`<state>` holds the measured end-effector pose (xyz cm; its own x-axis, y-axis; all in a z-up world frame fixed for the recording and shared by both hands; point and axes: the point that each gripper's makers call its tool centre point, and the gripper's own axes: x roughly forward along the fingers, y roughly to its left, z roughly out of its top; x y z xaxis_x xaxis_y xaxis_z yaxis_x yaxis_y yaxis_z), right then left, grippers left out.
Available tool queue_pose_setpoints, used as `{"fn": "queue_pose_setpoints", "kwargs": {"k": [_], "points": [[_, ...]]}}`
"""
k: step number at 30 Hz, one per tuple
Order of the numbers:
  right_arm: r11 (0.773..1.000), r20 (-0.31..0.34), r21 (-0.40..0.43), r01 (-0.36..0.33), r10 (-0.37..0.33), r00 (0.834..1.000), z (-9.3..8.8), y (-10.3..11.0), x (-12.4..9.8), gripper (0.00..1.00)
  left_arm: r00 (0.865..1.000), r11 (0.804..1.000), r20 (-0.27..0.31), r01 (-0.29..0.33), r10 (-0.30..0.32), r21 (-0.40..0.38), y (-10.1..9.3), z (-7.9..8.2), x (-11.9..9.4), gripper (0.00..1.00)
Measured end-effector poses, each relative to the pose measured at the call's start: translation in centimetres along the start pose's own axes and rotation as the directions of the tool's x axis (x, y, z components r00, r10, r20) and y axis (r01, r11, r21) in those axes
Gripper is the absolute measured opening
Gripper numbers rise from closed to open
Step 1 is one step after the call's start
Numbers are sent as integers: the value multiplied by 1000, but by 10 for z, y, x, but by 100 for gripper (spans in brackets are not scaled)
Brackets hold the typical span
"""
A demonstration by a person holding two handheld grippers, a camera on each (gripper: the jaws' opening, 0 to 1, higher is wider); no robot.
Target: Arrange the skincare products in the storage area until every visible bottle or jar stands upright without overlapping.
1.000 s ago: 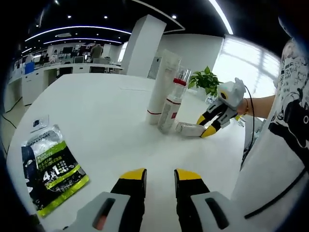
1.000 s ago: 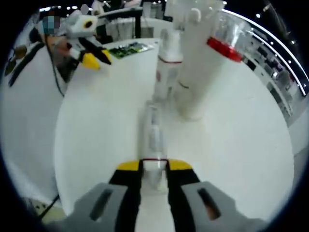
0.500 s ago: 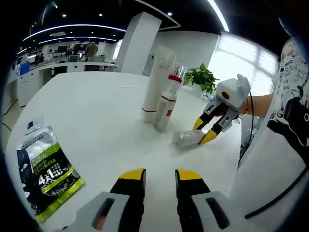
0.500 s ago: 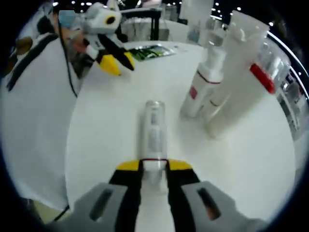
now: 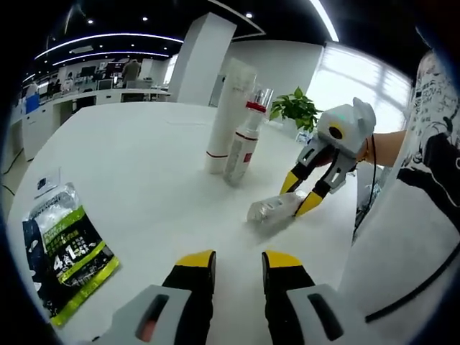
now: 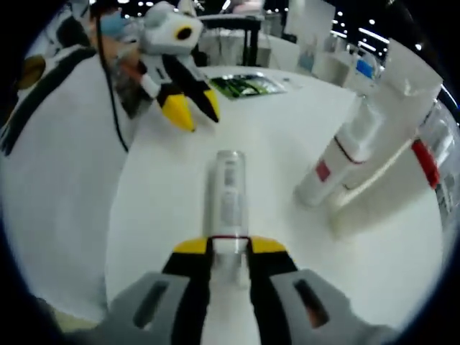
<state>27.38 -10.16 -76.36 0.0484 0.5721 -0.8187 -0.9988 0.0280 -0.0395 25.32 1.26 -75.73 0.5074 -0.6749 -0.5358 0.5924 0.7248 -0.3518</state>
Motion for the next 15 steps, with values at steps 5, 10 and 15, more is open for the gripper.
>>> {"fn": "queue_pose_setpoints", "kwargs": {"k": [5,10,15], "points": [[998,2,-48,-31,31,1000,14,9,10,18,1000,1000,-18,0,0,17,-1,-7,0,29],[990,-5,-120,-78,78,997,31,21,22,18,999,999,-32,18,-17,38,-6,-10,0,29],[981,-5,-166,-103,104,995,43,28,32,18,998,992,-55,34,-28,124,-8,-11,3,31]]}}
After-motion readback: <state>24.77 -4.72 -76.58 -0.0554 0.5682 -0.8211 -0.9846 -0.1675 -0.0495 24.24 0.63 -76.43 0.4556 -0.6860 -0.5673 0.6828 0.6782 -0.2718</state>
